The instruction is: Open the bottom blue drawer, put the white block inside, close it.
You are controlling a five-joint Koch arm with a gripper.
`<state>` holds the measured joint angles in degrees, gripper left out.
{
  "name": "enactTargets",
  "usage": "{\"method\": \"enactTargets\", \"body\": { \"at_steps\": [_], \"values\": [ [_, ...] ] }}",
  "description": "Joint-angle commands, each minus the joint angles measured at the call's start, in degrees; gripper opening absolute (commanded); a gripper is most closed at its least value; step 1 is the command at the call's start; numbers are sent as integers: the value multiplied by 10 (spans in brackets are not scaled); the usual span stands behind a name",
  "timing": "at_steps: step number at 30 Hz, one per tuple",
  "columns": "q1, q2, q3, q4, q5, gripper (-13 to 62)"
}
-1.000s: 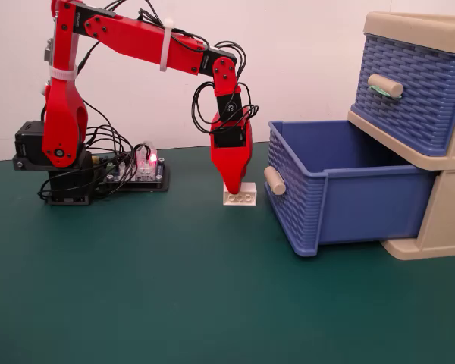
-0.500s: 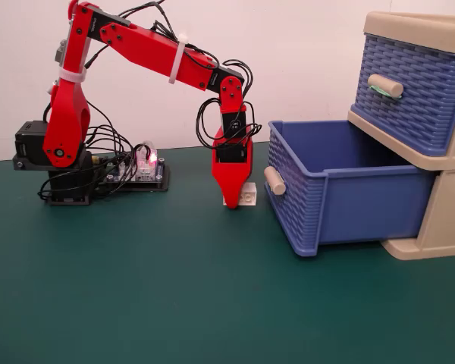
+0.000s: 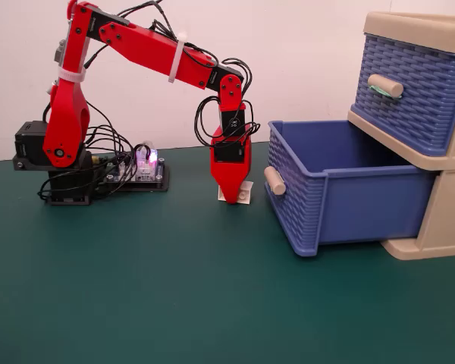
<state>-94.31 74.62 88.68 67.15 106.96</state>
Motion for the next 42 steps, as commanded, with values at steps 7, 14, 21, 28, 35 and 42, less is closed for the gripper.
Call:
{"method": "enactTargets", "body": {
  "at_steps": [7,14,21,28,35,42],
  "values": [
    [-7,245,-5,205,29,-83],
    [-5,411,-127,313,72,-83],
    [-7,204,-410,253,295,-83],
    [6,-4,-676,261,499,-83],
    [64,-37,-699,259,511,-82],
    [110,-65,-701,254,506,-80]
  ]
}}
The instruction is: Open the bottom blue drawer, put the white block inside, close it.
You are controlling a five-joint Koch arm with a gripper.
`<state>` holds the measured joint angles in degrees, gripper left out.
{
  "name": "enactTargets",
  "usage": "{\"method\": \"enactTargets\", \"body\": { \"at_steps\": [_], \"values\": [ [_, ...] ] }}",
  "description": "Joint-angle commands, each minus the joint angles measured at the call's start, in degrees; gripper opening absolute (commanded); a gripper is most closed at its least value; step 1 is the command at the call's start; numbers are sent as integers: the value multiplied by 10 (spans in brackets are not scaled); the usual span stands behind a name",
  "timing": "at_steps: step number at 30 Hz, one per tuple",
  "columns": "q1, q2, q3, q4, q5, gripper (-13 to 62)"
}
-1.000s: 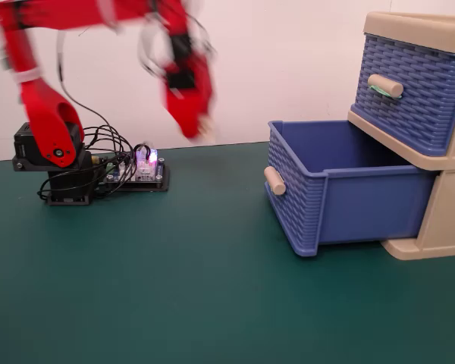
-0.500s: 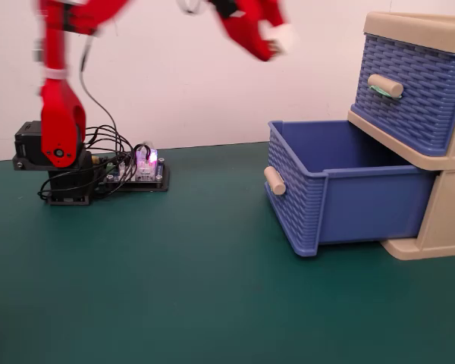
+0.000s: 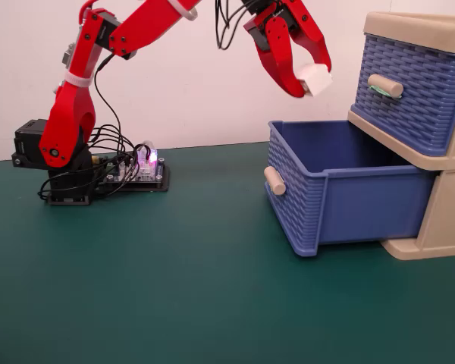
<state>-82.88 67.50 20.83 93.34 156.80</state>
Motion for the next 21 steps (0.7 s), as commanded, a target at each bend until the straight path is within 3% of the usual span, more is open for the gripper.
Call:
{"method": "enactTargets", "body": {
  "at_steps": [1,3,6,8,21],
  "values": [
    [-4,2,-24,-9,8,-79],
    [-4,0,-24,-8,8,-54],
    [-4,-3,-23,-8,12,214],
    [-4,-4,-22,-7,13,311],
    [7,53,-39,-1,12,337]
  ]
}}
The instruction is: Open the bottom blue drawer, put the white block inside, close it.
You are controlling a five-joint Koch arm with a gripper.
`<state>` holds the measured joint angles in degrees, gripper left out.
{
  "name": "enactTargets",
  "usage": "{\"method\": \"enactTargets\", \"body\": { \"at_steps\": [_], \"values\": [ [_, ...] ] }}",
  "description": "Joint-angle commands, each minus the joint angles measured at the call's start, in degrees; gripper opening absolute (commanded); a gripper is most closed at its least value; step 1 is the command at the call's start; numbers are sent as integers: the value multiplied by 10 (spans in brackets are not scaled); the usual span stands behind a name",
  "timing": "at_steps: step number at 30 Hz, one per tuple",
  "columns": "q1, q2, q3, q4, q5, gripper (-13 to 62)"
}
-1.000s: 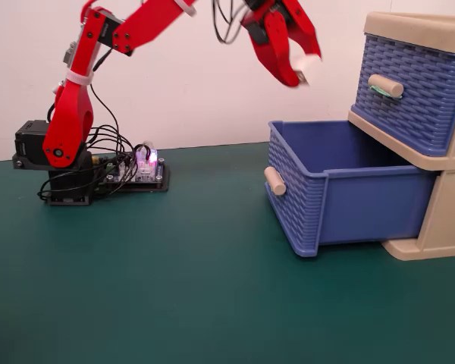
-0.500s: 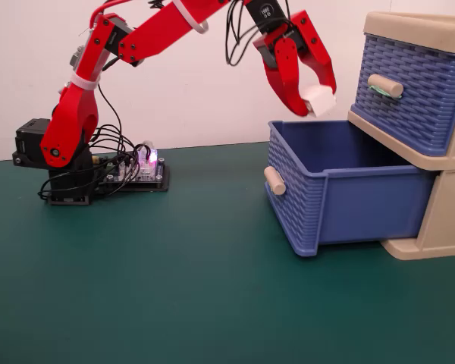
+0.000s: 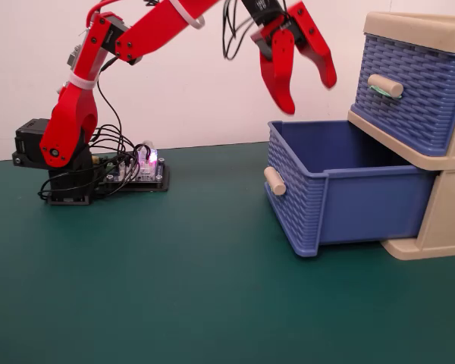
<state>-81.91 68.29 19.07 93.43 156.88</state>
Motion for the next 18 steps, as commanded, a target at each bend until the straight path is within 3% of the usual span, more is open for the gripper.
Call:
{"method": "enactTargets", "body": {
  "at_steps": [1,9,18],
  "values": [
    [5,58,-18,4,11,337],
    [33,183,14,203,5,336],
    [74,362,430,172,-32,336]
  ]
}}
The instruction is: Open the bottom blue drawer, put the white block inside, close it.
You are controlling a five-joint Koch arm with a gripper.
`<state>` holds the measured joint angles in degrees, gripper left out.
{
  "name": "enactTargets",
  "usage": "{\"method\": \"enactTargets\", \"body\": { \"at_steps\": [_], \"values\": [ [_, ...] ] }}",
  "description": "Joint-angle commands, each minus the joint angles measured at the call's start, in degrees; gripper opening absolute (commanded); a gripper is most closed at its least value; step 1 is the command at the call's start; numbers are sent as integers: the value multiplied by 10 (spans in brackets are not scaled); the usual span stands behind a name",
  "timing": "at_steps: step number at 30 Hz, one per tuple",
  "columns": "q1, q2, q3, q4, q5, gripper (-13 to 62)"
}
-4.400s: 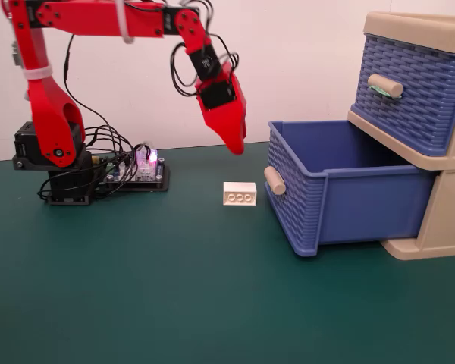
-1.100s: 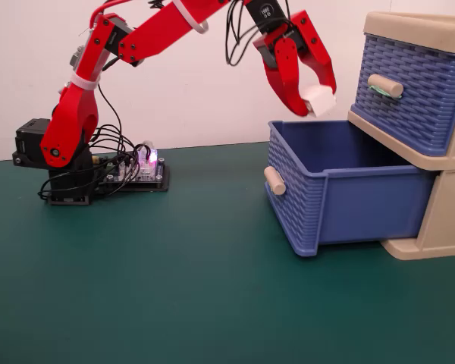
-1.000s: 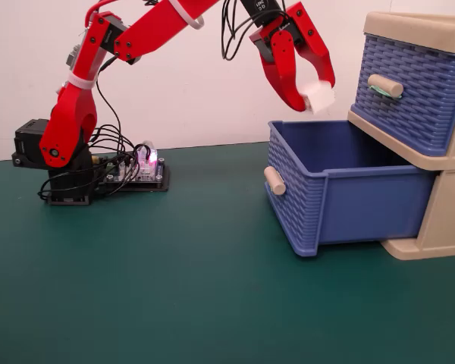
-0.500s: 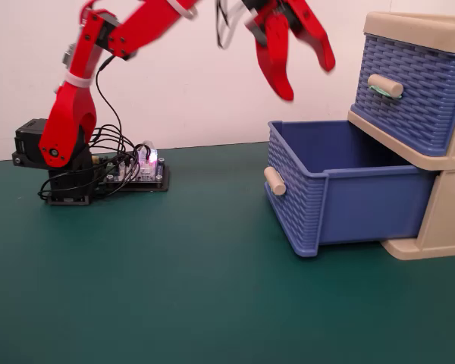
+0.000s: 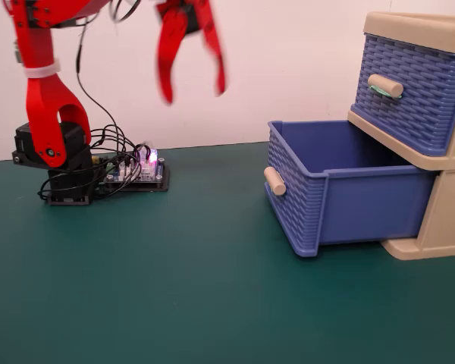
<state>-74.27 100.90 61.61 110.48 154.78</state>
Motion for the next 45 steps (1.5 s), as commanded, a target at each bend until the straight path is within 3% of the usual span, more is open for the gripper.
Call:
{"method": "enactTargets", "body": {
  "at_steps": [1,5,15,21,33,41,45],
  "values": [
    [0,49,44,-12,-11,336],
    [0,42,110,-66,-7,336],
    [-7,-175,58,-251,-4,337],
    [-56,-294,-99,-288,-6,341],
    [-106,-640,-593,-292,-10,346],
    [-152,-687,-623,-503,-16,343],
    [-149,-679,-625,-490,-17,345]
  ]
}}
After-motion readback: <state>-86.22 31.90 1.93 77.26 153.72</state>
